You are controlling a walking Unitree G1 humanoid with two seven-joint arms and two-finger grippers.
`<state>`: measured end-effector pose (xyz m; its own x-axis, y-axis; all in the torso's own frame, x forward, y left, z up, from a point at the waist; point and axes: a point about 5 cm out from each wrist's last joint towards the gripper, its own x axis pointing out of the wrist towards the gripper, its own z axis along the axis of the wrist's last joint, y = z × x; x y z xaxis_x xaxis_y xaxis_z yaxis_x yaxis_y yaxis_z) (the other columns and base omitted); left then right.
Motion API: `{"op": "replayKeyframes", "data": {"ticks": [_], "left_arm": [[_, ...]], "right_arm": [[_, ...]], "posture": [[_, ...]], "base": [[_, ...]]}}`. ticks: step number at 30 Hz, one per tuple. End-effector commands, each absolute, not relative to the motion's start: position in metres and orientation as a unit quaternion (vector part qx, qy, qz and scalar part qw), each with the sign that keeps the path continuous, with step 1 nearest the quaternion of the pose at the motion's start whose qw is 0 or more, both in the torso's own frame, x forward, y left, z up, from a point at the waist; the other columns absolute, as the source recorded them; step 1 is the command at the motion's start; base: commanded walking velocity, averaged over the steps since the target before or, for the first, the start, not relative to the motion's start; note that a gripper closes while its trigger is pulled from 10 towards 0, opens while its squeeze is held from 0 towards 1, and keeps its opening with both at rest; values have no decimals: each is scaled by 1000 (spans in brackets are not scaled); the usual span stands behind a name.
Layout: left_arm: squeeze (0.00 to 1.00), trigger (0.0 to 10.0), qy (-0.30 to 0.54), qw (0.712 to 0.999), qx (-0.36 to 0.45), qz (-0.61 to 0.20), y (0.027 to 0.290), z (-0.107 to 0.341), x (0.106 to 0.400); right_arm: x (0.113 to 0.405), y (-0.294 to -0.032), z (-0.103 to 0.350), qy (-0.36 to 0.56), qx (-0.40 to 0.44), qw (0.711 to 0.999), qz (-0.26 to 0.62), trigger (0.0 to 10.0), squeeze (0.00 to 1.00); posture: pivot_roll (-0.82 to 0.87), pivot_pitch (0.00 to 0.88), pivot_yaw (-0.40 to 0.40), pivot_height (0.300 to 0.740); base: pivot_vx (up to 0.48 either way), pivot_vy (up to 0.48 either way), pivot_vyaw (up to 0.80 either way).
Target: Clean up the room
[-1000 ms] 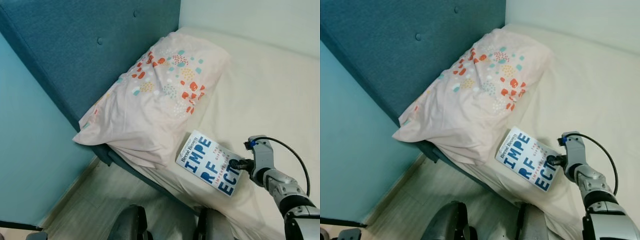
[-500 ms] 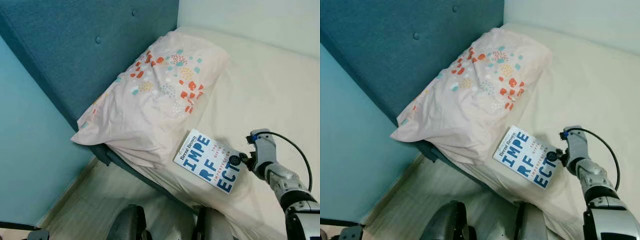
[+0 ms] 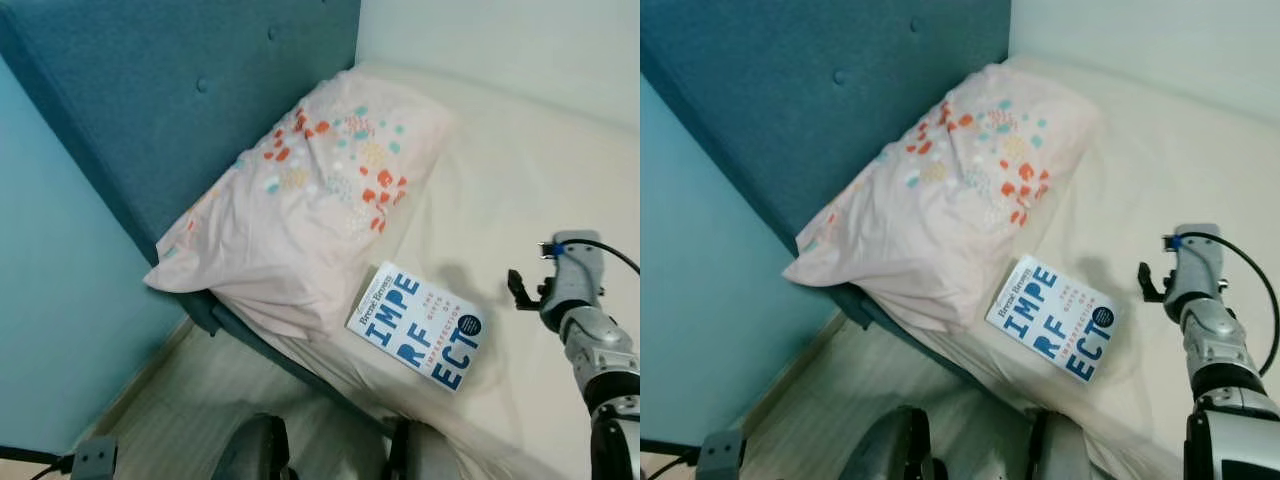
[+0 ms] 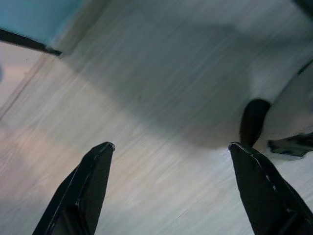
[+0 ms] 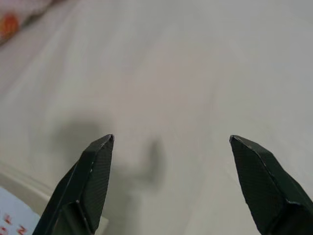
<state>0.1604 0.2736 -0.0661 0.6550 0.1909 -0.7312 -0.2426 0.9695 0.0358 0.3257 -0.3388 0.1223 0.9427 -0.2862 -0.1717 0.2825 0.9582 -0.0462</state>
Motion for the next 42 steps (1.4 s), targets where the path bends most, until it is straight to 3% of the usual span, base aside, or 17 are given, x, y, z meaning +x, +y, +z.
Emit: {"op": "replayKeyframes", "data": {"ticks": [1, 3, 6, 15, 23, 25, 27, 30, 42], "left_arm": [[0, 10000, 382, 914, -36, 133, 270, -62, 175], [0, 10000, 347, 927, -13, 144, 272, -45, 206], [0, 10000, 334, 930, 8, 151, 273, -32, 227], [0, 10000, 335, 933, 19, 134, 259, -27, 246], [0, 10000, 403, 908, 17, 117, 239, -55, 217], [0, 10000, 461, 880, 26, 108, 232, -76, 183], [0, 10000, 461, 880, 26, 108, 232, -76, 183], [0, 10000, 510, 854, 39, 92, 225, -92, 151], [0, 10000, 508, 857, 51, 70, 220, -91, 159]], "right_arm": [[305, -321, 73, 129, 74, 979, -137, 10000, 0], [281, -295, 30, 165, 122, 970, -128, 10000, 0], [268, -283, 11, 181, 133, 965, -135, 10000, 0], [257, -271, -7, 233, 100, 958, -132, 10000, 0], [230, -256, -37, 308, 102, 937, -127, 10000, 0], [206, -249, -56, 363, 100, 917, -131, 10000, 0], [206, -249, -56, 363, 100, 917, -131, 10000, 0], [173, -242, -77, 428, 97, 888, -137, 10000, 0], [127, -226, -101, 525, 77, 838, -127, 10000, 0]], "posture": [[91, 102, -17, 635], [89, 79, -21, 645], [76, 49, -20, 655], [44, 0, -22, 680], [42, 0, -37, 700], [41, 0, -41, 710], [41, 0, -41, 710], [35, 0, -41, 725], [60, 0, -48, 740]], "base": [[0, 0, 0], [0, 0, 0], [-320, 0, 0], [-267, 0, 0], [0, 0, 0], [0, 0, 0], [0, 0, 0], [0, 0, 0], [0, 0, 0]]}}
